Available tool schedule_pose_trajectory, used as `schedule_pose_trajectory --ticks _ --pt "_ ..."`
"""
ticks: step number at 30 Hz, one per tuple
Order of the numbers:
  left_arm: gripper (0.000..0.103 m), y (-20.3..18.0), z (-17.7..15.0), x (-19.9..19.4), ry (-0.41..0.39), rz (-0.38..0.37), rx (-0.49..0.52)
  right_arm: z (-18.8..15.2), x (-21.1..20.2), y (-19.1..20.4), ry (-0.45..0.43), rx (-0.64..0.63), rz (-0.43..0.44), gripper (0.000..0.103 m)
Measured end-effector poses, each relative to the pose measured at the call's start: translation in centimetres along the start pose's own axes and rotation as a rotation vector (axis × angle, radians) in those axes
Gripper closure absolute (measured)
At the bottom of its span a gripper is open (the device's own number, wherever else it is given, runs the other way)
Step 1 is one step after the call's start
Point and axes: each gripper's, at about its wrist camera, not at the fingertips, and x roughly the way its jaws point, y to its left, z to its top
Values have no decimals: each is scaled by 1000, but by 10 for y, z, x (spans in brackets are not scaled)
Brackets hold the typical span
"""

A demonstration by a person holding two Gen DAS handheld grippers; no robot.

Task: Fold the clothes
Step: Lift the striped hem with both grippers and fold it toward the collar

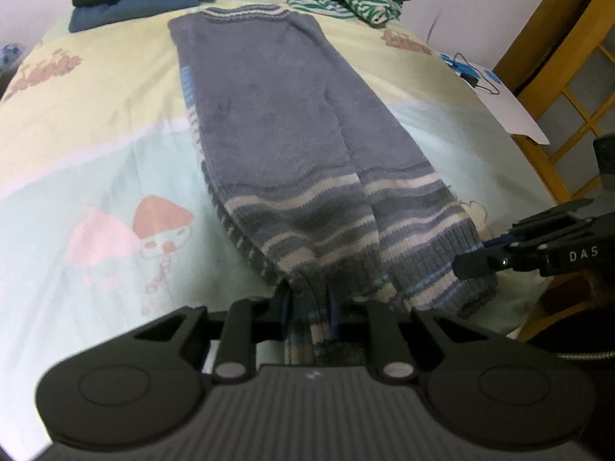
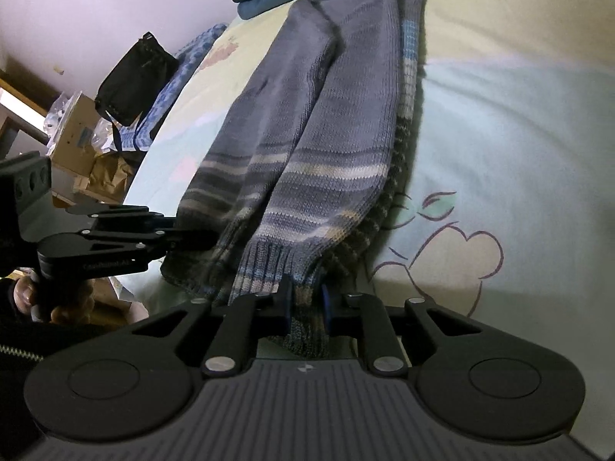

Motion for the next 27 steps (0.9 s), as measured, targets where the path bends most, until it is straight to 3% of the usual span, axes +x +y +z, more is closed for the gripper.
schedule_pose_trajectory --ticks 7,10,14,24,27 --pt "89 10 22 -20 -45 -60 15 16 -16 4 -54 105 47 88" --pt "89 16 38 -29 -105 -79 10 28 -23 8 -116 120 49 88" --pt "89 29 55 -23 -116 -97 -18 44 -26 11 -197 133 44 88" --pt "90 46 81 -13 -160 -44 -135 78 -17 -21 -256 220 56 91" --pt "97 54 94 -8 -191 2 -176 91 -11 -31 -269 230 52 94"
